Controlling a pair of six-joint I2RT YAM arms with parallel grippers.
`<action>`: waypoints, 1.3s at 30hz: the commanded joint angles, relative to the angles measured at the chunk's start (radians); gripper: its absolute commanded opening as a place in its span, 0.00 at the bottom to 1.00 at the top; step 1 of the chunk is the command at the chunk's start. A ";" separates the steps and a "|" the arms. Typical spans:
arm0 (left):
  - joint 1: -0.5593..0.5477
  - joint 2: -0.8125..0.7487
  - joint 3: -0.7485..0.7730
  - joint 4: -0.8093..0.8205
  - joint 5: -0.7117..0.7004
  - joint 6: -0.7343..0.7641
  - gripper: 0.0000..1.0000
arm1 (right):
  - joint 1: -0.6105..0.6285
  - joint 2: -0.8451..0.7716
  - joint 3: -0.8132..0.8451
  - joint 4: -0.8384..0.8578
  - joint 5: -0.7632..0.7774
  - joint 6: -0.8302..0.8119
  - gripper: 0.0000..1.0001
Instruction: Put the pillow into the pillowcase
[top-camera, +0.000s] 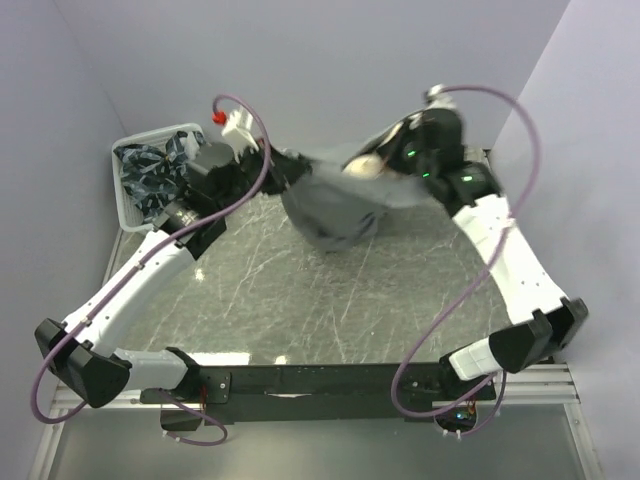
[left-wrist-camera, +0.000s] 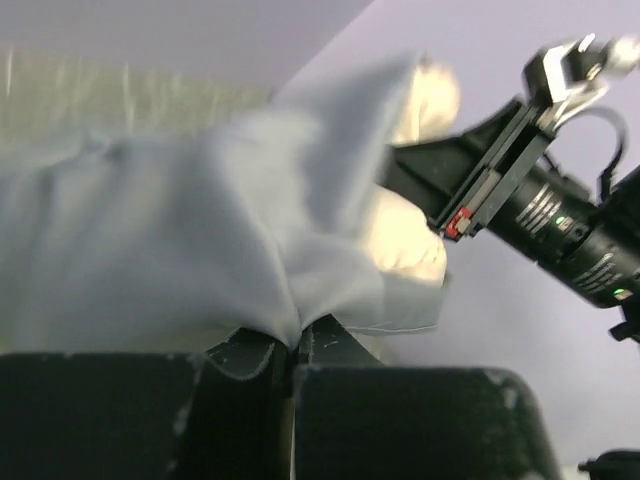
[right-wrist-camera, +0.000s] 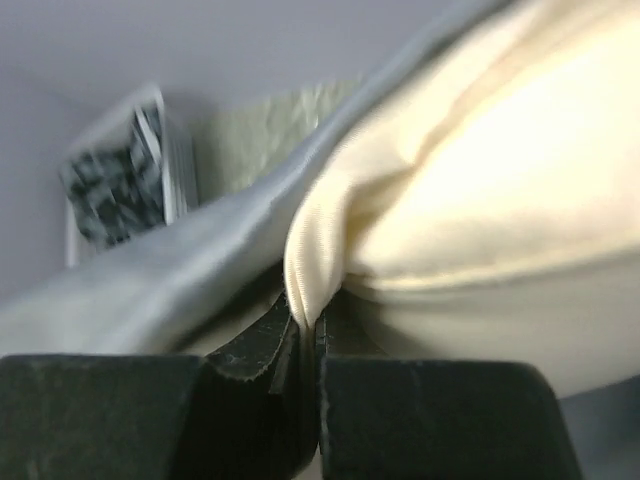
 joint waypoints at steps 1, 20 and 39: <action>0.006 -0.075 -0.133 0.008 0.102 -0.077 0.02 | 0.121 -0.017 -0.112 0.133 0.057 -0.064 0.00; 0.090 -0.095 -0.215 -0.006 0.089 -0.149 0.01 | 0.095 -0.301 -0.472 0.140 0.227 -0.019 0.77; 0.106 -0.124 -0.235 -0.056 0.076 -0.128 0.01 | 0.002 -0.427 -1.241 0.724 -0.047 0.114 0.69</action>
